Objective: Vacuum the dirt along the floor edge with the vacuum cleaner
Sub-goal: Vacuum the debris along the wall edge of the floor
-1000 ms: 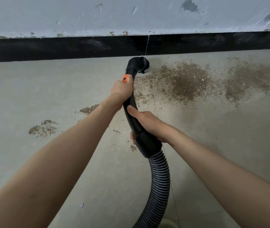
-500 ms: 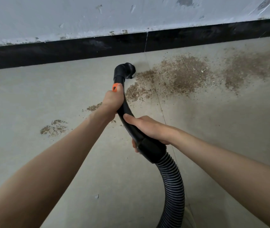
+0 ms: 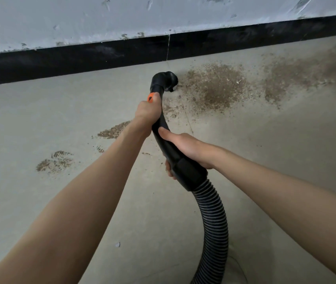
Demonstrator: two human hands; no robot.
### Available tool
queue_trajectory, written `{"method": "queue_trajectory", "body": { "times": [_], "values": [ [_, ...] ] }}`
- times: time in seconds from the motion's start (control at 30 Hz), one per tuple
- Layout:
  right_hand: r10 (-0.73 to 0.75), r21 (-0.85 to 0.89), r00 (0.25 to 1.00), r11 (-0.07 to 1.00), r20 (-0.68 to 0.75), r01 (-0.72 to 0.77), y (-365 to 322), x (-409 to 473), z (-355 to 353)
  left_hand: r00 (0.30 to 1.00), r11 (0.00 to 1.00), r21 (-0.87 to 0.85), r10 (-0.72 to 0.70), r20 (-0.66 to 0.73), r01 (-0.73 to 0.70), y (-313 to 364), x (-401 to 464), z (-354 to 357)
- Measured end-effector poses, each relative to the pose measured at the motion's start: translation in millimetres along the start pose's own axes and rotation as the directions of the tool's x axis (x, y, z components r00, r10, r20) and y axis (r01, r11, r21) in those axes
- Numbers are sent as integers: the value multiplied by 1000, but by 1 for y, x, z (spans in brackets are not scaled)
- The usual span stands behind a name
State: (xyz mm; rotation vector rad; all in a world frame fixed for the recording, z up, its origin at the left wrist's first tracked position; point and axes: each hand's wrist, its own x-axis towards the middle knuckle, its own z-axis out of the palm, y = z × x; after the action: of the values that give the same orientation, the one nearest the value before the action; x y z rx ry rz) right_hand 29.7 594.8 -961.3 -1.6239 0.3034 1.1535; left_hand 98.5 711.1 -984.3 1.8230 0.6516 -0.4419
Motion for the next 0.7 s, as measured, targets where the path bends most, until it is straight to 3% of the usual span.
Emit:
{"method": "queue_trajectory", "body": {
  "times": [0.27, 0.43, 0.7],
  "values": [
    [-30, -49, 998, 998, 59, 33, -10, 14, 44, 995, 999, 26, -25, -97, 28, -22, 4, -50],
    [-40, -70, 996, 997, 74, 45, 16, 9, 57, 998, 999, -1, -44, -44, 44, -48, -9, -52],
    [-47, 64, 999, 997, 22, 45, 37, -7, 44, 999, 996, 85, 15, 44, -19, -42, -15, -22]
  ]
}}
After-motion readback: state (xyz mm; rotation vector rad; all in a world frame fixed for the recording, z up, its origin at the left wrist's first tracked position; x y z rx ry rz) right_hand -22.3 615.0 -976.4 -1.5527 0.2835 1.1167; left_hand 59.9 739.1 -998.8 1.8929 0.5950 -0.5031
